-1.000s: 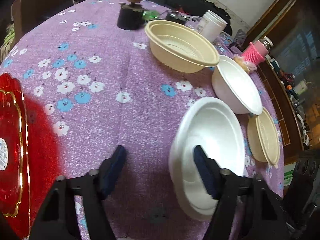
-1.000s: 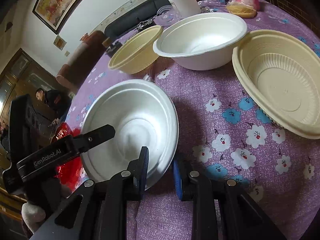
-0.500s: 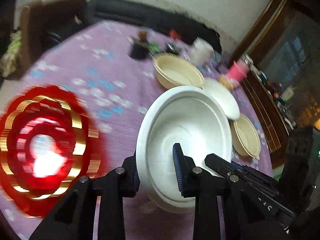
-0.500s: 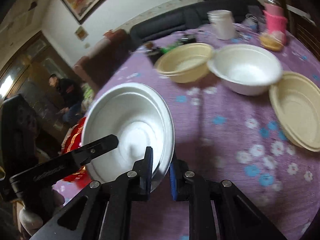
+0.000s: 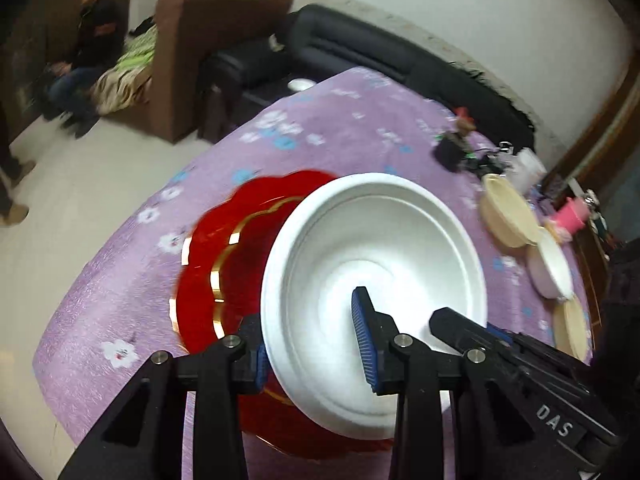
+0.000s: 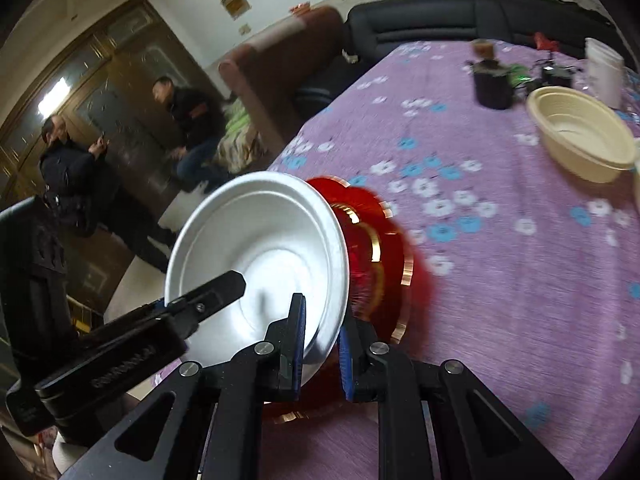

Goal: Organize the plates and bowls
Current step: 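Lower the white bowl onto the stacked red plates and open right gripper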

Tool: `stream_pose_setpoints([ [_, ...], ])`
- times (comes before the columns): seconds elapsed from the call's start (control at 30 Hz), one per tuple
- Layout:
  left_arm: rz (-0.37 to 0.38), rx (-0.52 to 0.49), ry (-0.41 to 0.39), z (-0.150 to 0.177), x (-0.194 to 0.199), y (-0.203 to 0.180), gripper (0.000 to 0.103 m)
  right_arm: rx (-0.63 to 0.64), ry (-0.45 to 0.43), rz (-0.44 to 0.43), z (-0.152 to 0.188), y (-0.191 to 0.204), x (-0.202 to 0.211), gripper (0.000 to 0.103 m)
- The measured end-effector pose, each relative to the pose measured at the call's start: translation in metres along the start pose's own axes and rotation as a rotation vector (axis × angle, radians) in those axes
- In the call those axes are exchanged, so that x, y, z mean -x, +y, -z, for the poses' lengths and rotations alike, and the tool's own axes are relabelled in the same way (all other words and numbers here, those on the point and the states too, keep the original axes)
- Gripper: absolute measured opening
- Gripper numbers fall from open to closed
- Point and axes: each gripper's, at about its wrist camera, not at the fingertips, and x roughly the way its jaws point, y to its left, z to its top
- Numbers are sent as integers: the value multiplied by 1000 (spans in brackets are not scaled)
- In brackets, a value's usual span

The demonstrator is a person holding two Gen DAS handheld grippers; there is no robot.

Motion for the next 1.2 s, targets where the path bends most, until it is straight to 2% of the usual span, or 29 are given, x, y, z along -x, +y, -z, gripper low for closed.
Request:
stream_pose_setpoints([
  [0.17, -21, 8, 34, -2, -21, 13, 36, 23, 27, 42, -4, 9, -26, 17],
  [0.23, -34, -4, 20, -1, -18, 16, 42, 32, 32, 65, -5, 10, -33, 17],
  [0.3, -5, 0, 11, -1, -14, 17, 55, 34, 39, 80, -6, 8, -37, 17],
  [0.4, -12, -3, -32, -3, -4, 17, 64, 30, 42, 95, -10, 3, -40, 17],
  [0.5, -24, -1, -85, -3, 11, 19, 66, 41, 20, 120, -10, 3, -40, 18],
  [0.63, -21, 17, -130, 1, 28, 22, 68, 72, -31, 163, -8, 8, -35, 29],
  [0.7, -12, 29, -140, 3, 34, 23, 71, 80, -61, 163, -8, 9, -30, 43],
  [0.77, 10, 48, -144, 6, 40, 24, 74, 82, -89, 155, -7, 10, -22, 50],
  [1.0, 61, 49, -148, 17, 56, 8, 81, 75, -167, 128, 3, 7, 9, 52],
  [1.13, 33, -18, -142, 26, 60, -17, 89, 55, -196, 130, 12, -9, 30, 53],
  [1.2, 54, -65, -150, 33, 63, -33, 89, 35, -200, 134, 16, -20, 39, 54],
])
